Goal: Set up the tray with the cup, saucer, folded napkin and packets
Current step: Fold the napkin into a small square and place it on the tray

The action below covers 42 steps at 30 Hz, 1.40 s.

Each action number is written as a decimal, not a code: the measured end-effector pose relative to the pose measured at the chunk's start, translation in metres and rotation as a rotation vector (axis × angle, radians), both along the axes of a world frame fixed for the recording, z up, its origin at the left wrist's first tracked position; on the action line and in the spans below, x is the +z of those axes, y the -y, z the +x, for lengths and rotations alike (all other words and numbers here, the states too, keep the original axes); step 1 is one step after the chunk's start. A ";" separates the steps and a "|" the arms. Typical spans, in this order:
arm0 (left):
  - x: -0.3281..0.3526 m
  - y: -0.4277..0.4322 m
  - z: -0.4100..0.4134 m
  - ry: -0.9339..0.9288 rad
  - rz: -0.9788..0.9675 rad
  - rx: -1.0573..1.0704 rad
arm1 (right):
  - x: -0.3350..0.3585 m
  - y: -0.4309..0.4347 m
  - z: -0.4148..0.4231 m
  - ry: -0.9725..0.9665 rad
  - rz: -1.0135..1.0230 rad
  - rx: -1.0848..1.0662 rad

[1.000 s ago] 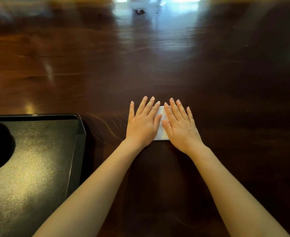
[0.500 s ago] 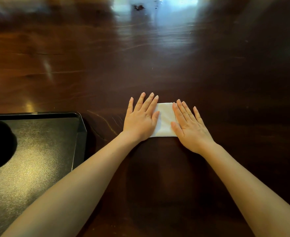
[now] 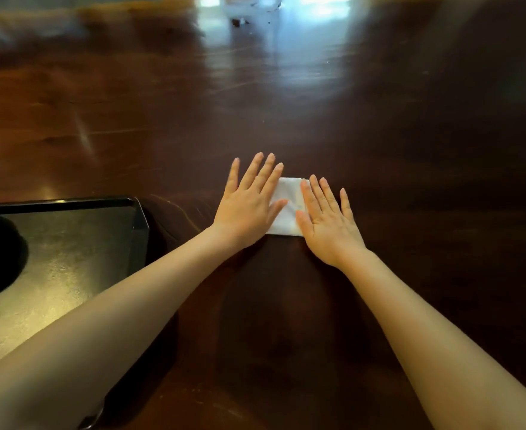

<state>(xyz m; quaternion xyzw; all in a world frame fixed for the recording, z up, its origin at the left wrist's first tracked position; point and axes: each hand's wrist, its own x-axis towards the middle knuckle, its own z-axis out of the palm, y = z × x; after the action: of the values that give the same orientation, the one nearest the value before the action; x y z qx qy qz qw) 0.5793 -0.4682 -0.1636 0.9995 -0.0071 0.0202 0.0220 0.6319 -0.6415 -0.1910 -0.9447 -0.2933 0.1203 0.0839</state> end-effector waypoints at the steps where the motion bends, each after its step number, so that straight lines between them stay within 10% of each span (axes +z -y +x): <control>1: 0.004 0.006 -0.009 0.076 0.010 -0.091 | 0.000 0.000 0.001 -0.016 0.000 0.003; 10: 0.008 0.011 -0.040 -0.026 0.009 -0.288 | 0.024 0.006 0.010 -0.411 0.479 -0.155; 17: 0.013 0.019 -0.035 0.097 0.422 -0.470 | 0.026 0.011 -0.009 -0.458 0.654 -0.351; 31: 0.069 0.006 -0.064 -0.127 -1.580 0.286 | 0.056 0.000 -0.056 -0.880 1.293 -0.598; 42: 0.055 0.034 -0.093 -0.025 -1.709 0.495 | 0.062 -0.011 -0.078 -0.504 1.034 -0.713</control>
<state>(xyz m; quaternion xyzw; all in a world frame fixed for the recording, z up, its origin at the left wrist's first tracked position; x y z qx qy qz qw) 0.4862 -0.5024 -0.1086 0.6145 0.2268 0.0121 0.7555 0.5538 -0.6302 -0.1292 -0.7650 0.0449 0.1462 0.6256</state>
